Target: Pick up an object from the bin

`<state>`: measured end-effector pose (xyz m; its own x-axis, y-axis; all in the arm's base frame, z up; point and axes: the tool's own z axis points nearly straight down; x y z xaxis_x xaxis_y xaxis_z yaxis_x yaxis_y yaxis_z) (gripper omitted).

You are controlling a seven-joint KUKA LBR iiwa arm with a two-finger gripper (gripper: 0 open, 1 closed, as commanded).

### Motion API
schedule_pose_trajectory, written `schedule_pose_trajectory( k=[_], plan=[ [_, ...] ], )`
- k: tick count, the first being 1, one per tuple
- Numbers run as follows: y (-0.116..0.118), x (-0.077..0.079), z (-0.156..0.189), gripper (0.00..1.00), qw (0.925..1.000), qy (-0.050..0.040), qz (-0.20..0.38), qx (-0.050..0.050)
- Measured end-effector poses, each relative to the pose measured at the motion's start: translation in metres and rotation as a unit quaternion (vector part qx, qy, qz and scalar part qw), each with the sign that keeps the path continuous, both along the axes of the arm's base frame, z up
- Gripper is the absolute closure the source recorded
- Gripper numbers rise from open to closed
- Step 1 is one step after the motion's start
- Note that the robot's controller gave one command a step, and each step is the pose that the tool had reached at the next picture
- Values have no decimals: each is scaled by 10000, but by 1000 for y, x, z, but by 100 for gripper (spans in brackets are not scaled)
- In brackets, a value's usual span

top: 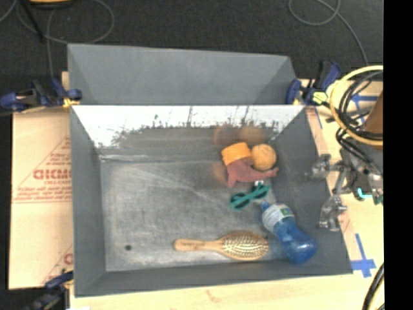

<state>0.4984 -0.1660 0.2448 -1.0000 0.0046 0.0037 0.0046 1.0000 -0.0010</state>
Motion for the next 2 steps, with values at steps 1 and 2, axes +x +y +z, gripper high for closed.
schedule_pose_trajectory(
  k=[1, 2],
  plan=[
    [1, 2, 4, 0, 10000, -38, 20, -11],
    [55, -25, -142, 100, 9919, -25, 1270, 0]
  ],
)
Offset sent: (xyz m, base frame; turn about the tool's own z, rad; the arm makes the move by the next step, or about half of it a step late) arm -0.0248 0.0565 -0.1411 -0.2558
